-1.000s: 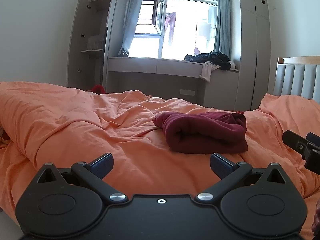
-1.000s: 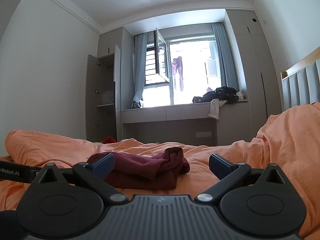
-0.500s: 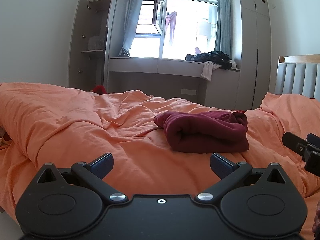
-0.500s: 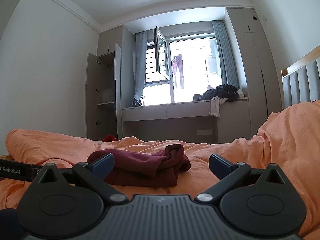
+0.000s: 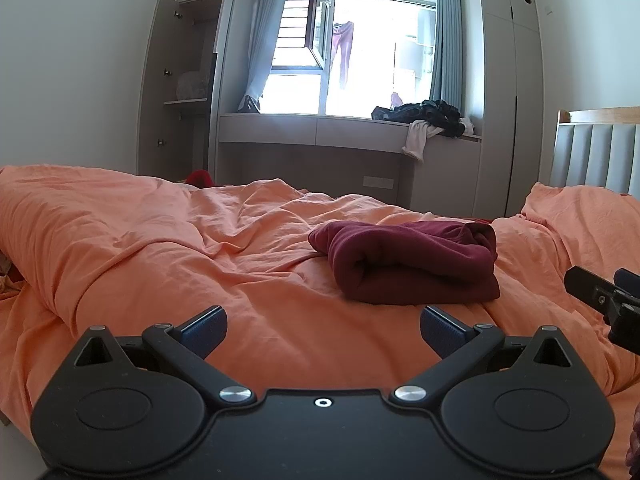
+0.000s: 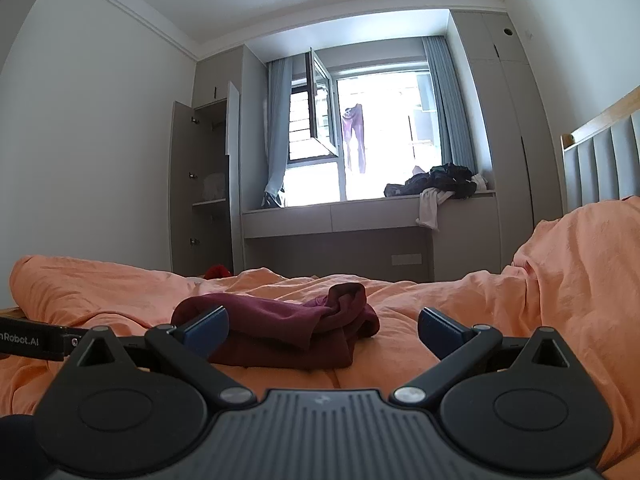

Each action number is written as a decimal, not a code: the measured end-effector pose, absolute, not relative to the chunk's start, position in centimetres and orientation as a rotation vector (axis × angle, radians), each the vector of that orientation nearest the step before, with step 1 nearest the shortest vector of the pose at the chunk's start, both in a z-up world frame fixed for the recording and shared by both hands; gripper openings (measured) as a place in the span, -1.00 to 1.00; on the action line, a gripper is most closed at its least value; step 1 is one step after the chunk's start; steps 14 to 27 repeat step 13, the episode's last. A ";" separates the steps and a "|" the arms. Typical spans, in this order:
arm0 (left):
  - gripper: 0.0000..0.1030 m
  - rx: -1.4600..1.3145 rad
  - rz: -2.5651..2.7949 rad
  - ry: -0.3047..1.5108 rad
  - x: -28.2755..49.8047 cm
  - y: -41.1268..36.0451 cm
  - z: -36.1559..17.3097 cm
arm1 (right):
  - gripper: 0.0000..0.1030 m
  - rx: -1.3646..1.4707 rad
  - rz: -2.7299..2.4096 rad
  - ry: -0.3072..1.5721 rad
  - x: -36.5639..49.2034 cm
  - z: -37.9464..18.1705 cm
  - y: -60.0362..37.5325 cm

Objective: Fold small clothes

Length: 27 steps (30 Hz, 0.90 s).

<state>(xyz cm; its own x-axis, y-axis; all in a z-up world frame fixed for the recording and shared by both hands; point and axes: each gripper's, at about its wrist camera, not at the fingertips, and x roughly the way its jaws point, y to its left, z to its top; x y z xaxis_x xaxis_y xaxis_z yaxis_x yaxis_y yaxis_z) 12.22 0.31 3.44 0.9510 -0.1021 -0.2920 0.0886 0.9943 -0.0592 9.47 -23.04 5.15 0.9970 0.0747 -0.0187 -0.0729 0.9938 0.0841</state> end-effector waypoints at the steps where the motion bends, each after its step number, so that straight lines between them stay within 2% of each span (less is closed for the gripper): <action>1: 0.99 -0.044 -0.097 0.300 12.2 0.3 3.4 | 0.99 0.086 0.072 0.022 9.5 5.2 -23.0; 27: 0.99 -0.010 -0.098 0.293 12.0 -0.3 3.5 | 0.99 0.077 0.084 0.052 10.0 4.8 -23.0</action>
